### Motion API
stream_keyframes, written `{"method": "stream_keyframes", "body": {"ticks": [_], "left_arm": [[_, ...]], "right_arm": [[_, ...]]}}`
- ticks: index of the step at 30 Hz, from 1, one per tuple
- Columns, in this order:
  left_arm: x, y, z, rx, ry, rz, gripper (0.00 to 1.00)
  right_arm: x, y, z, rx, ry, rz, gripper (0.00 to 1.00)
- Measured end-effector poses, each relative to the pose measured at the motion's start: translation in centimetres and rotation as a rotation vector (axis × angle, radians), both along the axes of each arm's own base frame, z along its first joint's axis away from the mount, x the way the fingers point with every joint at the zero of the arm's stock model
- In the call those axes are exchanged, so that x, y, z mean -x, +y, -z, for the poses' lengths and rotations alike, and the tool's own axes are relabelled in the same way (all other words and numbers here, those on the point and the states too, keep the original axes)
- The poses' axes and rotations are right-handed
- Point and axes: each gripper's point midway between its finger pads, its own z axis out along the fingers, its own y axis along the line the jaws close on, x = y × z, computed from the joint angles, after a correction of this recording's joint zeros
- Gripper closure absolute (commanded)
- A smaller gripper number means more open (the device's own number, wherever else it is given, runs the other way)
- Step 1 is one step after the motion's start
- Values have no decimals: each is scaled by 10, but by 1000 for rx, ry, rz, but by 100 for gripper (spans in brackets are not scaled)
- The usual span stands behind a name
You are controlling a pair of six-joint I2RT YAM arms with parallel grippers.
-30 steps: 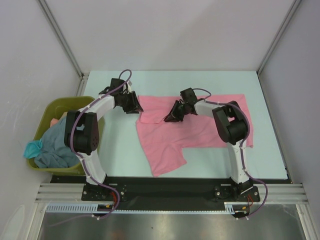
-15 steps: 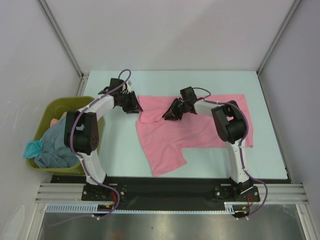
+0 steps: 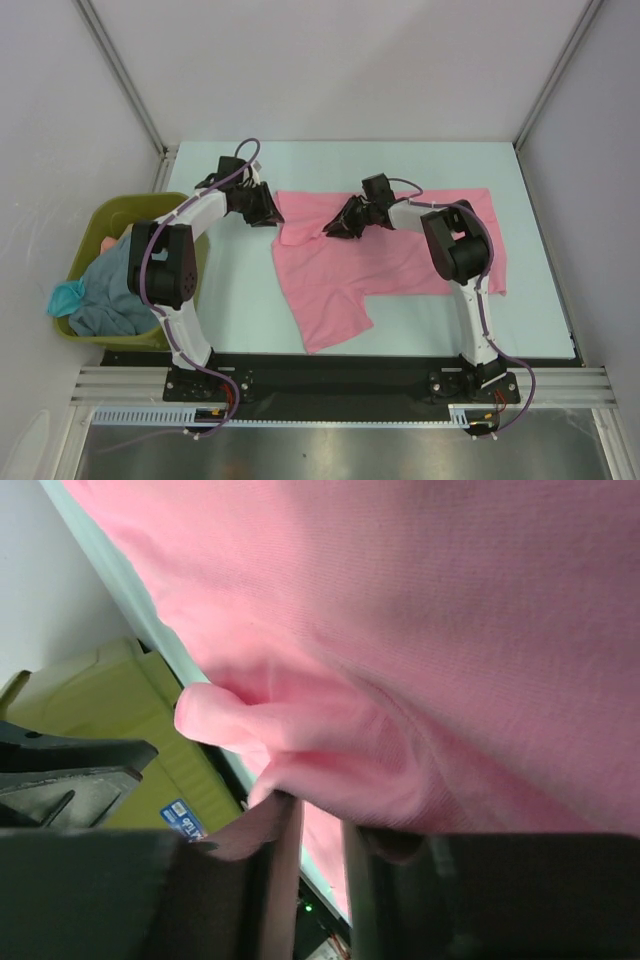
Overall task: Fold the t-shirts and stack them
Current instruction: Fold the tshirt
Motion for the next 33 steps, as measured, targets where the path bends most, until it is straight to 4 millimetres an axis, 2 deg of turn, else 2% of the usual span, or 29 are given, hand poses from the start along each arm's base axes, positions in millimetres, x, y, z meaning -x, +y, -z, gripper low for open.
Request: {"method": "stream_keyframes", "body": {"ticks": [2,3,5,6,10,16,29,32,33], "left_arm": [[0,1,0,0,1,-3,64],[0,1,0,0,1,-4,64],[0,2,1,0,2,-5,64],[-1,2,1,0,2,-5,63],[-1,2,1,2,3,-5,49],[1,-3,4,36,16,16,39],[10,-15,29,105,101,59,38],[13,-16,30,114,108,65,44],[14,-17,31,117,111,65,51]], "right_arm": [[-1,0,1,-3,0,4,83],[-2,0,3,-4,3,6,91],[-2,-2,5,-7,11,9,95],[-2,-2,5,-7,12,9,100],[-2,-6,5,-5,17,6,100],[4,-18,5,-10,72,-20,100],[38,-30,-6,-24,175,-137,100],[42,-32,-6,-27,175,-156,100],[42,-32,-6,-27,175,-160,100]]}}
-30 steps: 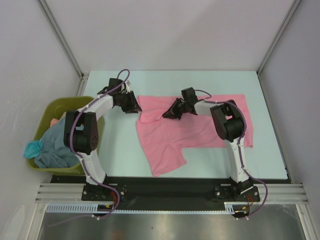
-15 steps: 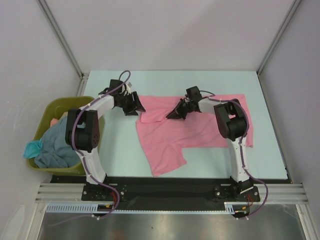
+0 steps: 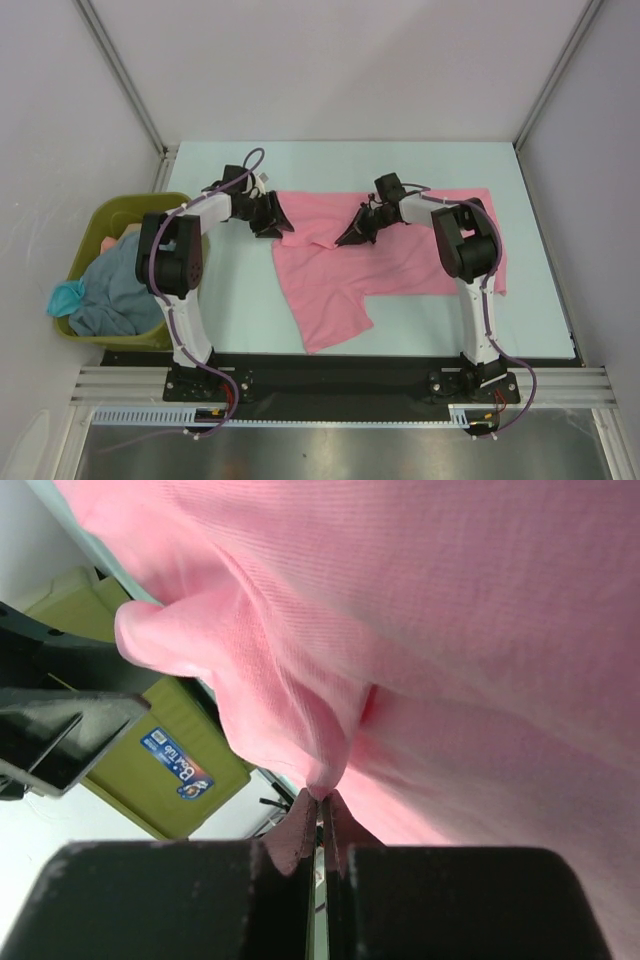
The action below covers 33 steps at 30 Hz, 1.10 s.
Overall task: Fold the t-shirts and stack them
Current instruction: Fold the tshirt
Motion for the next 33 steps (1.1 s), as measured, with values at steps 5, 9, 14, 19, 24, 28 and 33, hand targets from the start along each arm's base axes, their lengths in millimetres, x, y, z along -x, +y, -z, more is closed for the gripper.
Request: {"method": "stream_keyframes", "body": {"ticks": [5,9,14,19,24,28,33], "left_arm": [[1,-2,-1,12,5,1,64],[1,-2,1,4,10,-1,67],[0,1,7,-49,5,-15,53],[3,-2,14,-151,4,-11,44],[8,-15,13,-163,-2,20,75],[9,-14,14,-171,6,16,95],[15,-11,15,-175,35,15,100]], "right_arm": [[-1,-5,0,-4,-8,-7,100],[-1,-7,-2,-14,-7,-12,100],[0,-8,-2,-20,-10,-20,100],[-1,-8,-5,-23,-15,-21,100],[-1,-7,-10,-32,-25,-25,100],[-1,-8,-13,-34,-37,-28,100],[-2,-13,-13,-30,-48,-37,100]]}}
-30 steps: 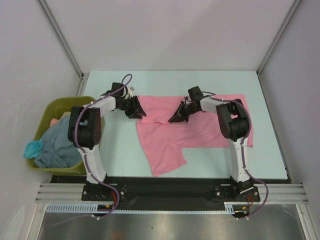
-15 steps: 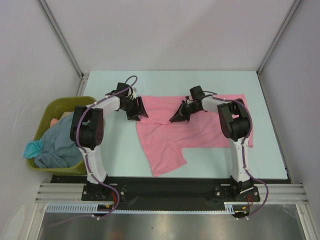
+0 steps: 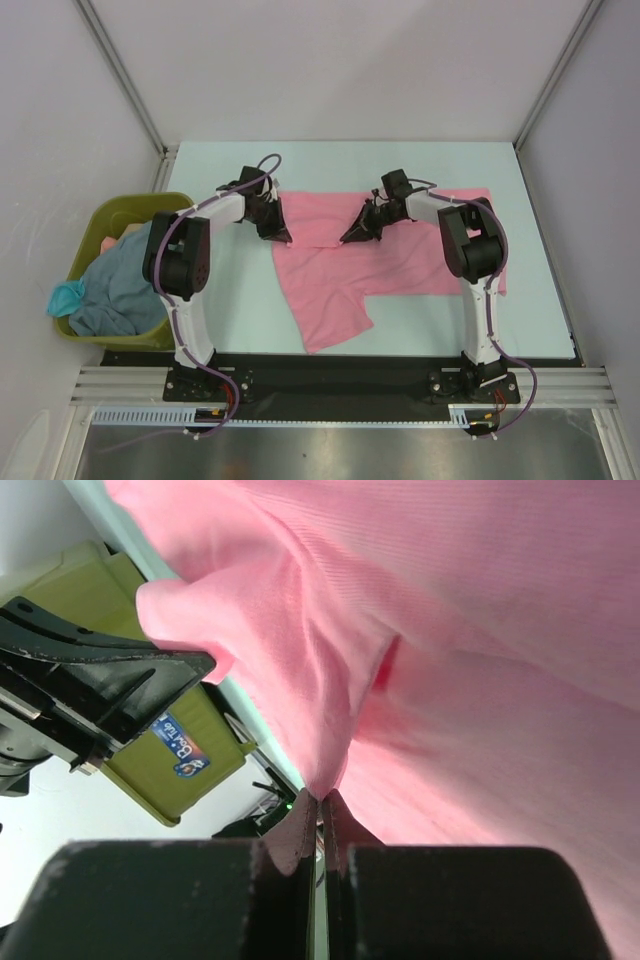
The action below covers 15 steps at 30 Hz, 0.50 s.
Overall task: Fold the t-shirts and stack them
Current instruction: Fold the tshirt
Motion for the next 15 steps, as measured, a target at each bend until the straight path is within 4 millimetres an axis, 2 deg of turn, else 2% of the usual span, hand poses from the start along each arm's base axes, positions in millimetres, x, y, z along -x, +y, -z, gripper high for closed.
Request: {"method": "stream_keyframes", "body": {"ticks": [8,15], "left_arm": [[9,6,-8,33,59,-35,98],[15,6,-12,68,99,-44,96]], "right_arm": [[7,-15,7,31,-10,-40,100],[16,-18,10,49,-12,-83,100]]}}
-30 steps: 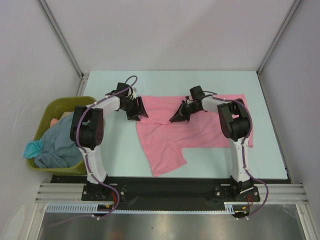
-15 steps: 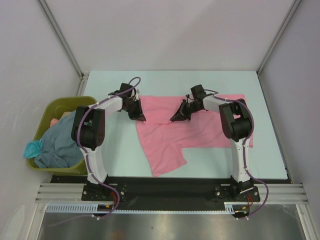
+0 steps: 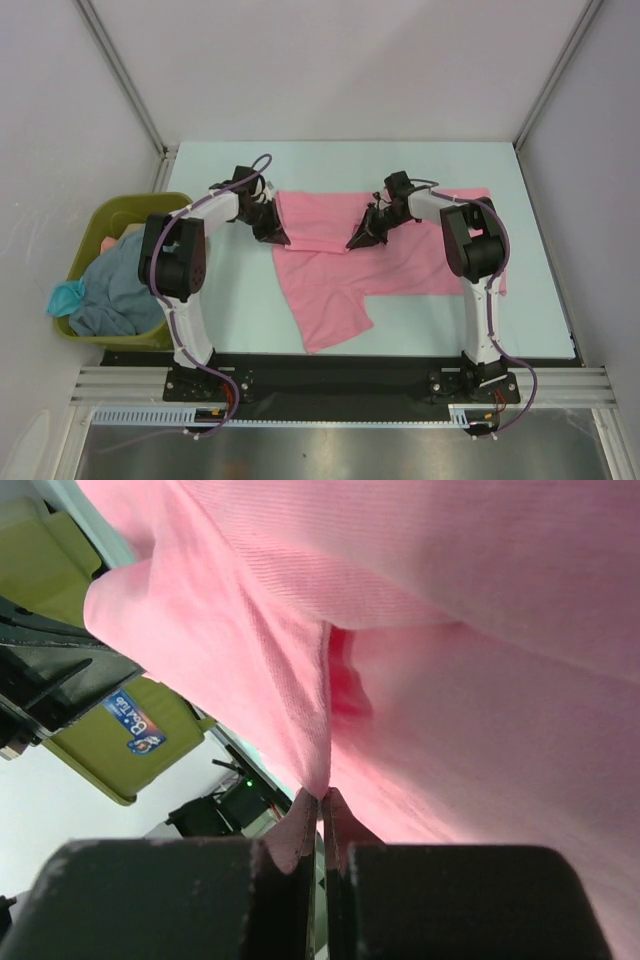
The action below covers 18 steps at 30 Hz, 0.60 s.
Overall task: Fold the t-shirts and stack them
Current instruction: Fold the tshirt
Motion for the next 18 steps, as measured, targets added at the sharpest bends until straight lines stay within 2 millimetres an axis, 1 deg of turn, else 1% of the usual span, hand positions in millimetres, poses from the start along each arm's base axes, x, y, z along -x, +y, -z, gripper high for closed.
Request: {"method": "stream_keyframes", "body": {"ticks": [4,6,14,16,18], "left_arm": [[3,-3,-1,20,13,2,94],[6,-4,-2,30,23,6,91],[17,-4,1,38,68,11,88],[21,-4,4,37,84,11,85],[26,-2,6,32,101,9,74]], "right_arm": [[1,0,-1,2,-12,-17,100],[2,0,-1,4,-11,-22,100],[5,-2,0,9,-8,-33,100],[5,-2,1,9,-10,-34,100],[5,-2,1,11,-13,-36,100]]}}
